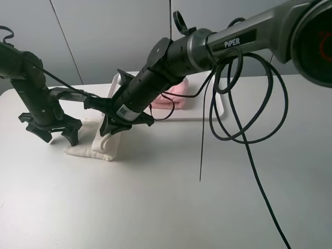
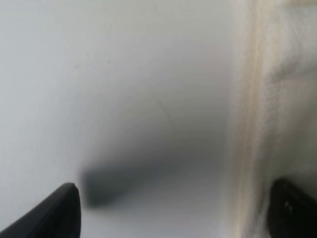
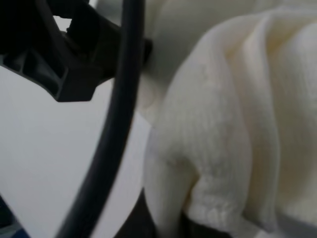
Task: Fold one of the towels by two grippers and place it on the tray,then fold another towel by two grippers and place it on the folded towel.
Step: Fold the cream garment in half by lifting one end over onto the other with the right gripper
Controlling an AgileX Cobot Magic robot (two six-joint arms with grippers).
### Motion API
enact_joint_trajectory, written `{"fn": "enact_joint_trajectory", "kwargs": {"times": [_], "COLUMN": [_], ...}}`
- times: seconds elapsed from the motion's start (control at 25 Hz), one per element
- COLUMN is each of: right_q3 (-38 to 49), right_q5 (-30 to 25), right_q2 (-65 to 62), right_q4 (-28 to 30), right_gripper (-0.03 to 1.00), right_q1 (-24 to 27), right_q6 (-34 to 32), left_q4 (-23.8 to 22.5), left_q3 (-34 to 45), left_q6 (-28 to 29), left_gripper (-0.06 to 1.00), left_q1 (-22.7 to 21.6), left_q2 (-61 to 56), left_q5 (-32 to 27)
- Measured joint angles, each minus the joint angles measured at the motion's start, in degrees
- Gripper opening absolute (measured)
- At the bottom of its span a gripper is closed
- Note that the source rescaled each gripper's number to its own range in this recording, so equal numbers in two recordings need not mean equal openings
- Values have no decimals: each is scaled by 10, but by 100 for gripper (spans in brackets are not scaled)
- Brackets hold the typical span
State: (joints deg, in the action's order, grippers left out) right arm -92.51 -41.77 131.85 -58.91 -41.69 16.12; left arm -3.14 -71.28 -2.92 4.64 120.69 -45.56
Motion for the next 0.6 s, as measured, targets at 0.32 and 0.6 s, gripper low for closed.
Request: {"fn": "enact_joint_trajectory", "kwargs": {"times": [0.32, 0.6], "right_q3": [0, 0], "right_q5": [17, 26], "right_q2": [31, 51], "right_q4": [-200, -257], "right_gripper": [4, 4], "right_q1": [0, 0], "right_q6": [148, 201], "left_q4": [0, 3], "left_q3": [0, 0], "left_q6": [2, 2], "left_gripper": [98, 98], "left_q1": [0, 0], "left_q2": [0, 0], "left_q5": [0, -1]}}
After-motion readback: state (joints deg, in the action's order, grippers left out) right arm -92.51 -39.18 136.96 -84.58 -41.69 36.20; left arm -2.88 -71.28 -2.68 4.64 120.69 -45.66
